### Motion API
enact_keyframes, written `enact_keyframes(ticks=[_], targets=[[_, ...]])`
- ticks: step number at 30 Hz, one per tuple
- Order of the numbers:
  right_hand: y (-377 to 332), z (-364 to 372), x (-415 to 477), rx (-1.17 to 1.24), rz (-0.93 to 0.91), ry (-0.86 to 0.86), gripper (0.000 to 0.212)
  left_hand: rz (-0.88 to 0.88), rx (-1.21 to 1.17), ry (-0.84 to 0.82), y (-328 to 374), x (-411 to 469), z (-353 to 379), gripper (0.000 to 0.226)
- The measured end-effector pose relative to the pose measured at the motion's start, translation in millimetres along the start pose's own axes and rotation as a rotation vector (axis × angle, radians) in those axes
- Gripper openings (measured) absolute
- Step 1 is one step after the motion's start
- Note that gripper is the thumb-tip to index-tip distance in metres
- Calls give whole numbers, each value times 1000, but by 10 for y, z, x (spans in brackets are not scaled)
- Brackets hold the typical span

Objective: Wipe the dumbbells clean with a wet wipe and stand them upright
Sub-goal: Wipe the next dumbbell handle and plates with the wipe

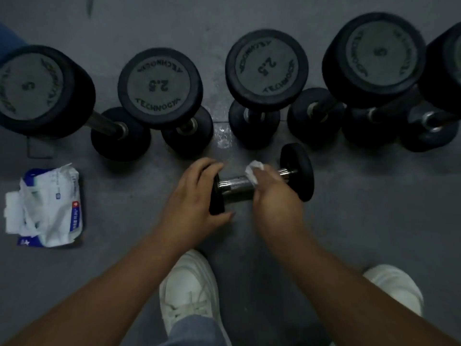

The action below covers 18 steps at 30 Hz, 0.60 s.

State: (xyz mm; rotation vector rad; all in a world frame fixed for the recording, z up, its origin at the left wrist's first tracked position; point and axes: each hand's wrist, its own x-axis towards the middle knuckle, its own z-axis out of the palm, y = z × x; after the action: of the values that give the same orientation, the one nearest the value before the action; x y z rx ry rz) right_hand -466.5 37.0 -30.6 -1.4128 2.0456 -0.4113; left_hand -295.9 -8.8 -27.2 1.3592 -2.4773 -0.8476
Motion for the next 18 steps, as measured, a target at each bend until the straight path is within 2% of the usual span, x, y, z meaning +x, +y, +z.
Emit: enact_keyframes(ticks=[3, 6, 7, 10, 11, 15, 16, 18], targets=[[-125, 53, -169, -139, -58, -158, 37, -4, 72, -129, 49, -68, -39, 104], [23, -96, -82, -155, 197, -86, 31, -25, 108, -195, 112, -131, -45, 111], [-11, -91, -100, -144, 230, -69, 31, -33, 117, -204, 125, -152, -47, 113], [-260, 87, -282, -170, 39, -149, 34, -6, 162, -228, 153, -225, -73, 117], [-251, 70, -320, -169, -2, -158, 36, 11, 186, -238, 168, -257, -80, 116], [186, -122, -346, -70, 204, -26, 35, 10, 168, -205, 236, -369, -121, 101], [149, -100, -449, -86, 176, -29, 35, -1, 138, -165, 268, -377, -130, 94], [-98, 8, -655, -135, 7, -193, 33, -14, 123, -108, 323, -395, -155, 83]])
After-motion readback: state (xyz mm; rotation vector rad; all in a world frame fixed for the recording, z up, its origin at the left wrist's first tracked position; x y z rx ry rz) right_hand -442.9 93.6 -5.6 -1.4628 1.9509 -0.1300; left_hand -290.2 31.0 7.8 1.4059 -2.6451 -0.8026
